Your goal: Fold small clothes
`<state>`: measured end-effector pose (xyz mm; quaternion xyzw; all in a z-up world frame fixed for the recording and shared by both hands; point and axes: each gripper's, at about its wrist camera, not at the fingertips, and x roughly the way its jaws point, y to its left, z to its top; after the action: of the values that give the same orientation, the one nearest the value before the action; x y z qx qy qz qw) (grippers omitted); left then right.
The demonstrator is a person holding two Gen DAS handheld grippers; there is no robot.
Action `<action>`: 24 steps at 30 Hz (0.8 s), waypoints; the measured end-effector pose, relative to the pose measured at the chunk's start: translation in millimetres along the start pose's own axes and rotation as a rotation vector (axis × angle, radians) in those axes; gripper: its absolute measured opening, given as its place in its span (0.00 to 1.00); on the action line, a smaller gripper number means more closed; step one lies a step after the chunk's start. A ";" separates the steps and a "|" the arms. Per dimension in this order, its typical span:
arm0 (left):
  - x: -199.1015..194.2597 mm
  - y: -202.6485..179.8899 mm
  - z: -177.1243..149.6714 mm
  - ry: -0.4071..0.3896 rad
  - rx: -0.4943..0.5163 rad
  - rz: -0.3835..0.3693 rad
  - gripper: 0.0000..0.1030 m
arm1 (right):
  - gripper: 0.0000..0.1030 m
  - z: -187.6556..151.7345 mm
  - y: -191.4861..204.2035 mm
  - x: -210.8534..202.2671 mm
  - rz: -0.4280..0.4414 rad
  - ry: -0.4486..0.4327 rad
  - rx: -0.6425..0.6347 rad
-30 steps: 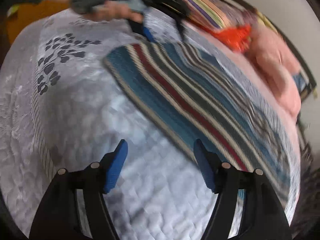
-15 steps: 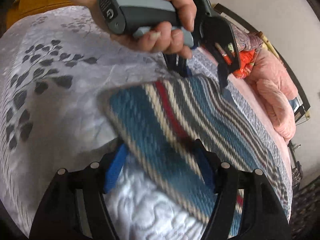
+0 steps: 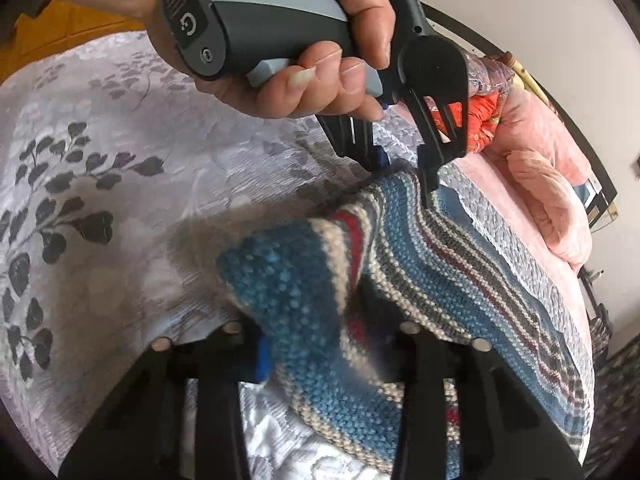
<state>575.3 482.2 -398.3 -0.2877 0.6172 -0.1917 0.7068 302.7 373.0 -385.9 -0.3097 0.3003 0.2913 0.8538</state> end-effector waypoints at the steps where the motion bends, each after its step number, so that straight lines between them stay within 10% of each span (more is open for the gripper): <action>1: -1.7 -2.4 0.1 0.000 0.002 0.004 0.24 | 0.25 0.0 -1.1 -3.5 0.001 -0.004 0.010; 24: -41.3 -116.9 17.3 -0.013 0.109 0.161 0.20 | 0.20 17.5 -84.4 -84.8 0.007 -0.110 0.229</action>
<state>595.3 422.1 -290.3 -0.1994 0.6225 -0.1657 0.7384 311.1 305.0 -286.3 -0.1925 0.2853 0.2745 0.8979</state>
